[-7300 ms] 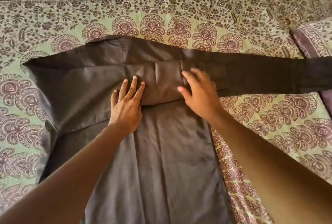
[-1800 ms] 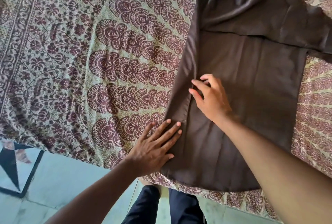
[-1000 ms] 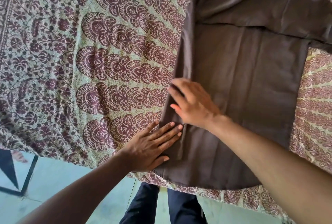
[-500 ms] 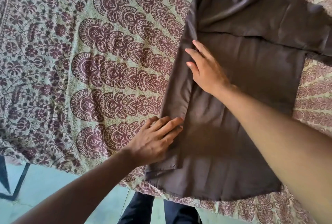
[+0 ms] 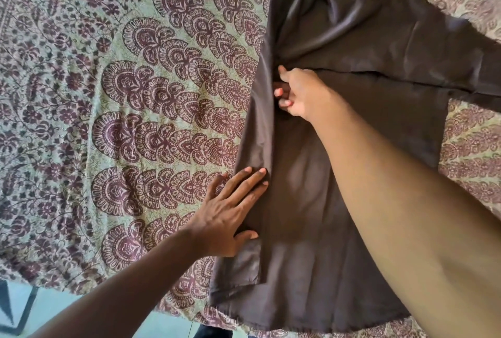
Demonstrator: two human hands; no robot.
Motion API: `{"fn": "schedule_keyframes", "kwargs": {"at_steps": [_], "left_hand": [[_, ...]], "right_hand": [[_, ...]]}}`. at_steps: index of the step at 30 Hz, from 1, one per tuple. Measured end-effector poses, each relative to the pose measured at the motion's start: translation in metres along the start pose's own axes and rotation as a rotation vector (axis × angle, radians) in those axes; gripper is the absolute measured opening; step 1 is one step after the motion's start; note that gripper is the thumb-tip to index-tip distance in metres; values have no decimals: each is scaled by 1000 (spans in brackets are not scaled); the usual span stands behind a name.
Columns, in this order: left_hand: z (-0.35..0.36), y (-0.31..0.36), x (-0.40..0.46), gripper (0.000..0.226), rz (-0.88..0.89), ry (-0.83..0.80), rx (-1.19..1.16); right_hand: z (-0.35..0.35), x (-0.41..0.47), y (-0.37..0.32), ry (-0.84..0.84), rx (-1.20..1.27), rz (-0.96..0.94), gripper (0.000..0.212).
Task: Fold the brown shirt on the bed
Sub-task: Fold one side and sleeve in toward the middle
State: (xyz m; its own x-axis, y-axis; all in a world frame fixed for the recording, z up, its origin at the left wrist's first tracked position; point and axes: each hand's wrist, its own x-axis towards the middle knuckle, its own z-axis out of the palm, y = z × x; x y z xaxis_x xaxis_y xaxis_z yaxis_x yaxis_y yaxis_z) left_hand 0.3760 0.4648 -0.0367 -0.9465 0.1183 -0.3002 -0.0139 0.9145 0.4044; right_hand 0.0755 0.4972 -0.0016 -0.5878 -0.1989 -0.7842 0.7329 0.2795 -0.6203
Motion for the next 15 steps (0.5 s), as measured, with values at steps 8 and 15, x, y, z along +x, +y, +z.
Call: {"fn": "schedule_keyframes", "kwargs": {"at_steps": [8,15], "left_hand": [[0,-3,-1,112,9,58,-58],[1,-5,-1,104,32,48,-31]], "right_hand": [[-17,7,5,553,-298,-415,36],[-20,18,16,553,-291,-602,27]]}}
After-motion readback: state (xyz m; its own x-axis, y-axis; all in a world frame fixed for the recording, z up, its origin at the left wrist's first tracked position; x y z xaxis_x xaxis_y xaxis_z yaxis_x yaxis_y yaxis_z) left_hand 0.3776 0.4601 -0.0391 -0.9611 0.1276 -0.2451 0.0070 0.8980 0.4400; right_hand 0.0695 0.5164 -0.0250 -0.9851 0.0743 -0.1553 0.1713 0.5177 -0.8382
